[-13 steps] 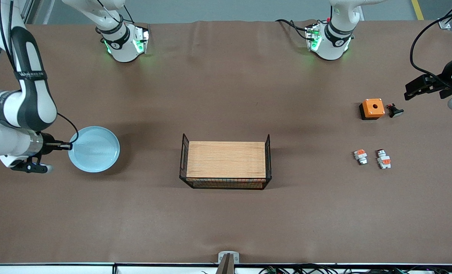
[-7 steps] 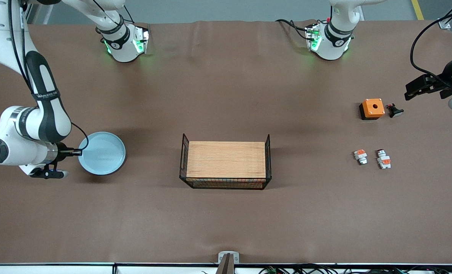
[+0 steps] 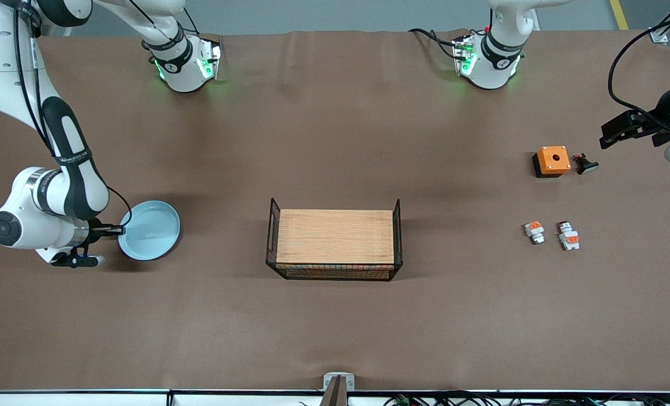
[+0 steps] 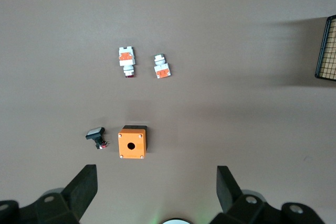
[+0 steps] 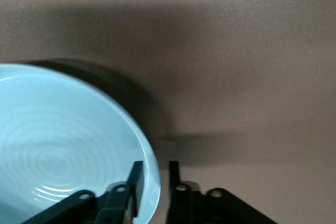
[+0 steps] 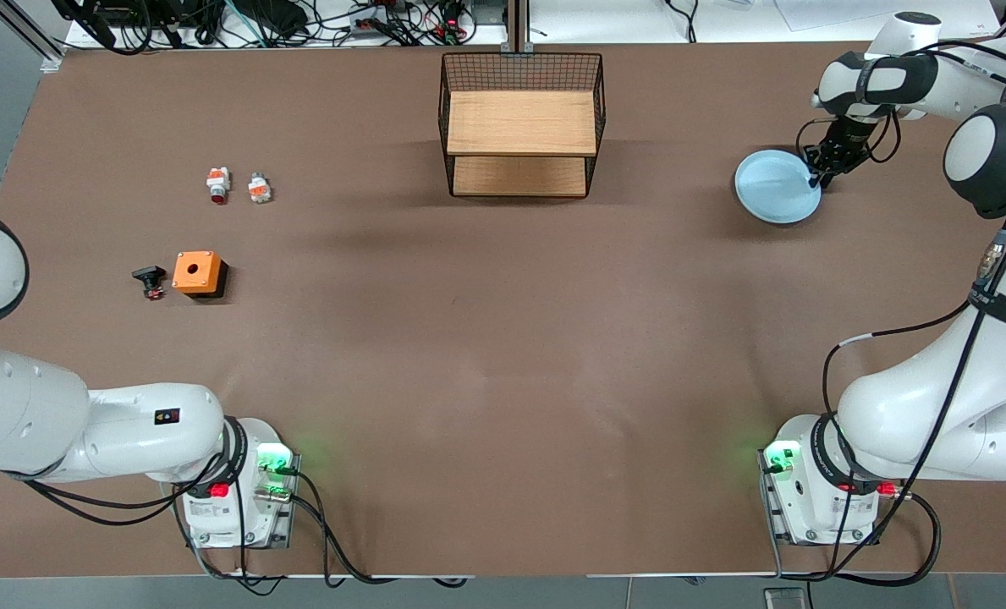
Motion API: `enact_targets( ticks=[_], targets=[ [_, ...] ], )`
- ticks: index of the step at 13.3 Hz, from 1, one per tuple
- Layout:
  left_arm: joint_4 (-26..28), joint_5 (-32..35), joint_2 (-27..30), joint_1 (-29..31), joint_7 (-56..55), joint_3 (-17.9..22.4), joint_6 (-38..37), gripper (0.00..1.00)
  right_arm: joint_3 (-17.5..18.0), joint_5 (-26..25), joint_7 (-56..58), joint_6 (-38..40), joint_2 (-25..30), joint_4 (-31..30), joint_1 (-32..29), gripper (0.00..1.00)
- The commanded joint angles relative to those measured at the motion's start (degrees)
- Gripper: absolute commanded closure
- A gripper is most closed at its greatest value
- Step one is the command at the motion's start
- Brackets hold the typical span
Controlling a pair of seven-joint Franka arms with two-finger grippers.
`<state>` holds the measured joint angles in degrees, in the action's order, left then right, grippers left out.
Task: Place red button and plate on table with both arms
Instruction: 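Lower the blue plate onto the table and open the right gripper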
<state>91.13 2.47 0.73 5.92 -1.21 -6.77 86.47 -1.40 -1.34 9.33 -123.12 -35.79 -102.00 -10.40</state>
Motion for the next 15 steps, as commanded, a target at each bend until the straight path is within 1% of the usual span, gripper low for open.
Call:
enact_targets(
  ticks=[1, 2, 4, 7, 10, 15],
  targets=[
    [-0.3, -0.1, 0.4, 0.0, 0.2, -0.2, 0.3, 0.0, 1.1, -1.0, -1.2, 0.8, 0.9, 0.7, -1.0, 0.22],
    [-0.3, -0.1, 0.5, 0.0, 0.2, -0.2, 0.3, 0.0, 1.1, -0.9, -1.2, 1.5, 1.6, 0.8, -1.0, 0.13],
    [-0.3, -0.1, 0.6, 0.1, 0.2, -0.1, 0.3, 0.0, 1.2, -0.8, -1.2, 4.4, 5.6, 0.9, -0.8, 0.02],
    [-0.3, -0.2, 0.9, 0.1, 0.2, -0.1, 0.1, 0.0, 1.6, -0.4, -2.0, 11.6, 10.5, 3.1, -0.2, 0.02],
    [-0.3, -0.2, 0.8, 0.1, 0.2, -0.1, 0.2, 0.0, 1.6, -0.4, -6.3, 13.6, 15.7, 3.4, 2.2, 0.02],
    [-0.3, -0.3, 0.8, 0.1, 0.4, -0.2, 0.2, 0.0, 1.8, -0.4, -7.1, 15.1, 24.8, 3.5, 4.2, 0.01]
  ],
)
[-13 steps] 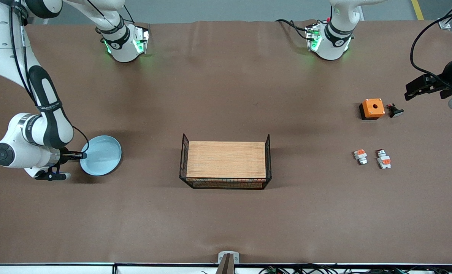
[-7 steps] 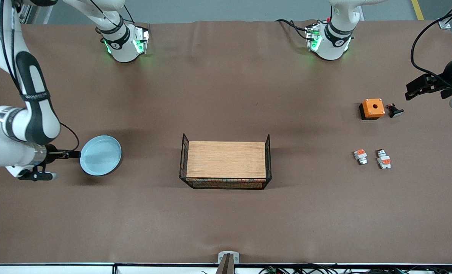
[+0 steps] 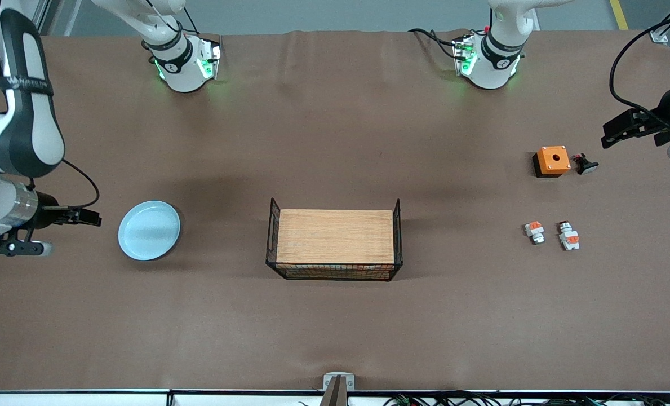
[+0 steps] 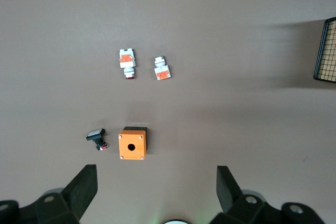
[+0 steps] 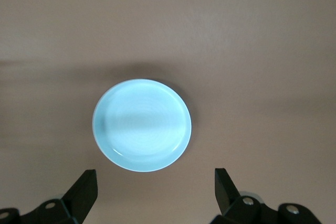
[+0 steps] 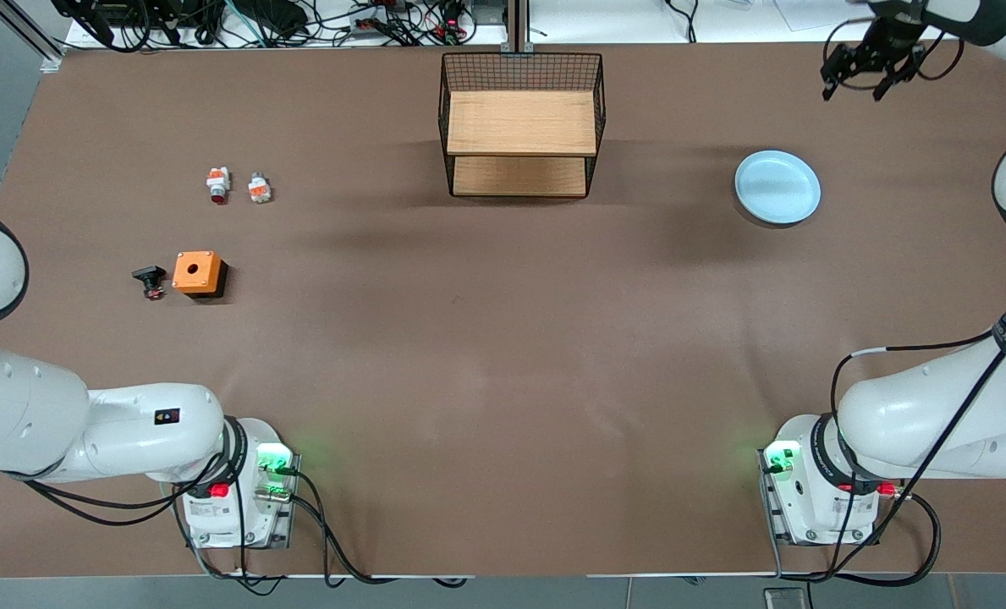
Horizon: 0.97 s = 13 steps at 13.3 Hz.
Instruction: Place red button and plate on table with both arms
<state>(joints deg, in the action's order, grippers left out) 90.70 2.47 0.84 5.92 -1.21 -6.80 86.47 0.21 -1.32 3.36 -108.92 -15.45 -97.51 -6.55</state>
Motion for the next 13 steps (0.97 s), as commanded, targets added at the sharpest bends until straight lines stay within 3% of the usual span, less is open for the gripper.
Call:
enact_targets(
  ticks=[1, 6, 13],
  targets=[
    [0.1, -0.3, 0.7, 0.1, 0.5, -0.1, 0.2, 0.0, 0.1, -0.4, -1.2, 2.4, 6.3, -0.3, 1.2, 0.01],
    [0.0, -0.3, 0.7, 0.2, 0.7, -0.1, 0.3, 0.0, 0.2, -0.4, -4.6, 14.9, 8.0, 8.0, 3.8, 0.01],
    [0.0, -0.3, 0.7, 0.4, 0.9, 0.2, 0.3, 0.0, -0.8, -0.8, -7.6, 17.3, 11.4, 9.6, 7.8, 0.01]
  ],
)
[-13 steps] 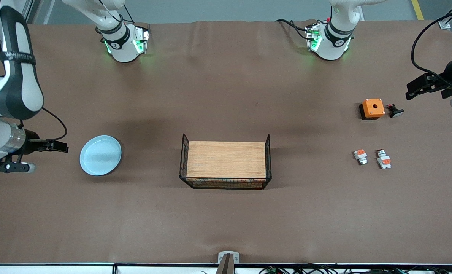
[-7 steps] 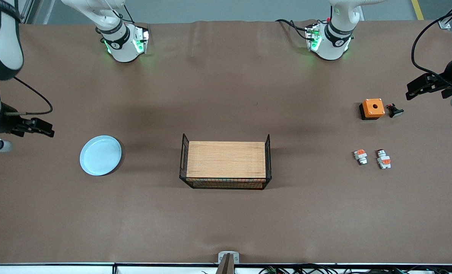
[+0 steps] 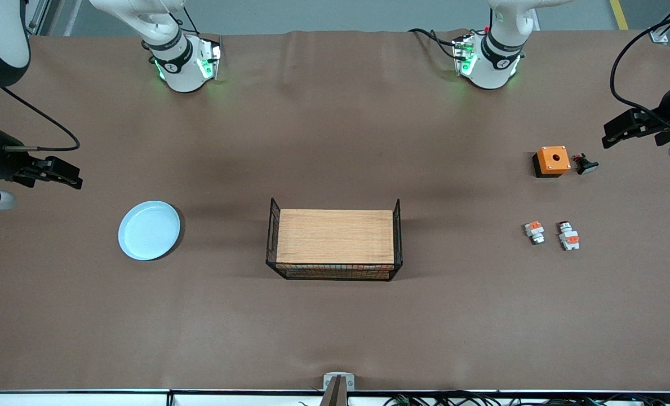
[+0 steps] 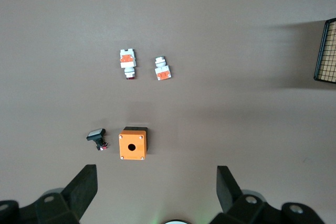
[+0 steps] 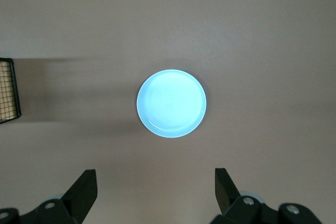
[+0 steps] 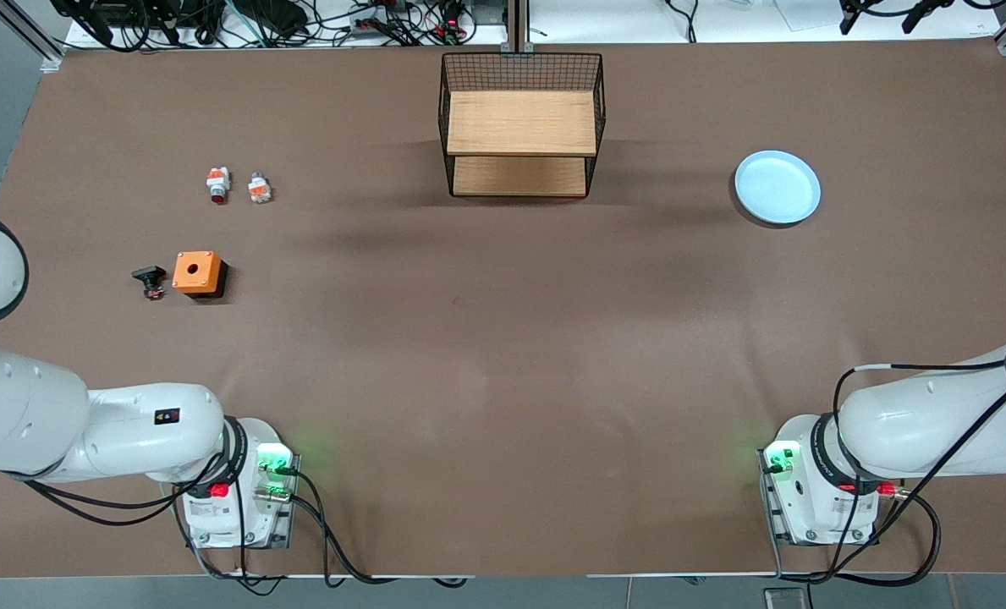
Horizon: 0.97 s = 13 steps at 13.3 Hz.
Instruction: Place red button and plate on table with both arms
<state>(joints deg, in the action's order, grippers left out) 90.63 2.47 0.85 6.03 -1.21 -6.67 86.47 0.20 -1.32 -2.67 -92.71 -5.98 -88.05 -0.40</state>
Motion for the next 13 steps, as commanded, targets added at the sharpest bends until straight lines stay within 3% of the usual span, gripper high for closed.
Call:
enact_targets(
  ticks=[1, 2, 10, 13],
  targets=[
    [0.1, -0.3, 0.6, 0.3, 0.9, 0.1, 0.3, 0.0, -2.0, -0.9, -1.6, 1.1, 1.8, 0.2, 2.8, 0.01],
    [0.1, -0.2, 0.6, 0.2, 1.0, 0.1, 0.3, 0.0, -3.6, -0.7, -1.6, 1.0, 1.9, 0.3, 3.9, 0.01],
    [-2.5, 0.3, 0.1, 0.1, 0.8, 0.3, -0.1, 0.0, -3.5, -0.4, -1.6, 5.8, 2.6, 5.0, 3.8, 0.0],
    [-2.4, 0.2, 0.0, 0.0, 0.9, 0.1, -0.2, 0.0, -3.5, -0.3, -1.6, 8.9, 5.3, 5.0, 3.8, 0.0]
  ],
)
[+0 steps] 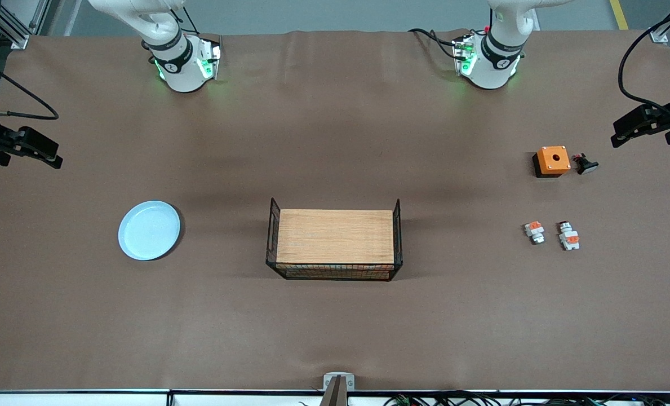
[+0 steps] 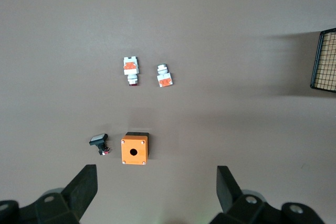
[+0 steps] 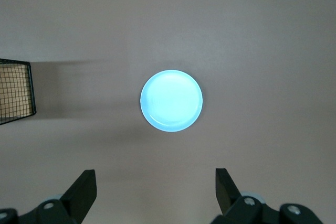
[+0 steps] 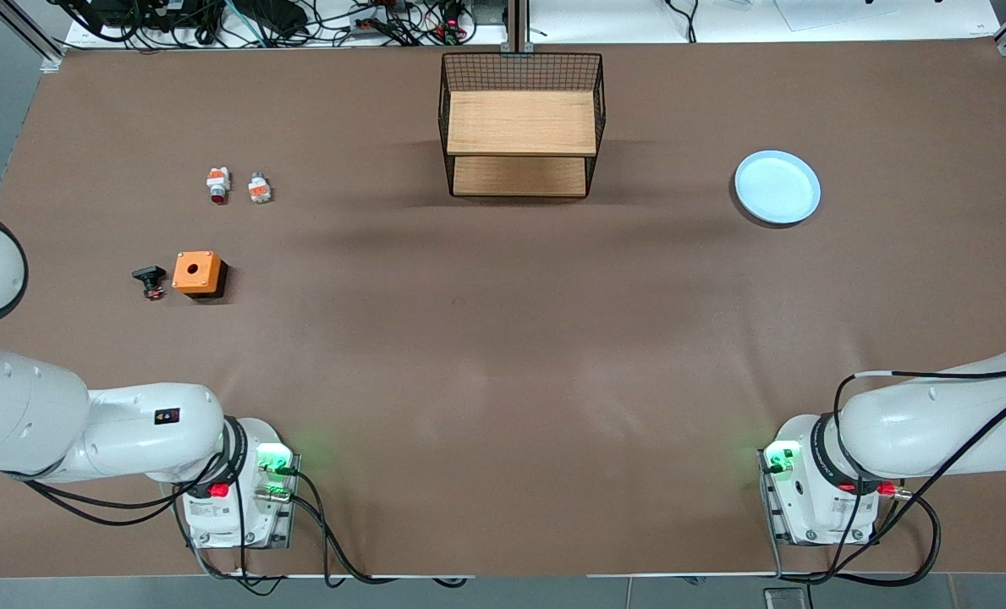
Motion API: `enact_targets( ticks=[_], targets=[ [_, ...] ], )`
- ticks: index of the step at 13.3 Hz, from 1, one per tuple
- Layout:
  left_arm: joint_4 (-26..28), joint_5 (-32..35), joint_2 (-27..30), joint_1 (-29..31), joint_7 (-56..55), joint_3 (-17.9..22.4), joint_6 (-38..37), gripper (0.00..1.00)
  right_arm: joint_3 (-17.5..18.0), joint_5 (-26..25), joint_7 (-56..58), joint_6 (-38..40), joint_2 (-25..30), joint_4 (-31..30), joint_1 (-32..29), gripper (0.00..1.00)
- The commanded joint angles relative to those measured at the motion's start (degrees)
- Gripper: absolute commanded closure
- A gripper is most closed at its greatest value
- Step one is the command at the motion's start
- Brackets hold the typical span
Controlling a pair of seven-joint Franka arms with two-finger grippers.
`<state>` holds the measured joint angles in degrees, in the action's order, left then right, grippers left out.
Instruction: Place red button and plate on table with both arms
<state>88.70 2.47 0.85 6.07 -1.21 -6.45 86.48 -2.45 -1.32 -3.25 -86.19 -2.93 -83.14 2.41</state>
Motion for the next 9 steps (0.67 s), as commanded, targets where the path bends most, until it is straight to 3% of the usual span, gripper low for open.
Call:
enact_targets(
  ticks=[1, 7, 9],
  targets=[
    [-0.5, 0.2, 0.0, -0.1, 0.9, -0.3, -0.3, 0.0, -0.8, -0.2, -1.1, 3.9, 2.2, 0.1, 1.0, 0.0],
    [-0.4, 0.1, 0.1, -0.4, 0.3, -2.2, -0.5, 0.0, -1.2, 0.2, -1.1, 4.6, 4.0, -0.7, 0.8, 0.0],
    [-0.2, 0.1, 0.1, -0.4, 0.2, -2.8, -0.5, 0.0, -1.8, 3.2, -1.1, 4.7, 4.1, -0.7, -0.4, 0.0]
  ],
)
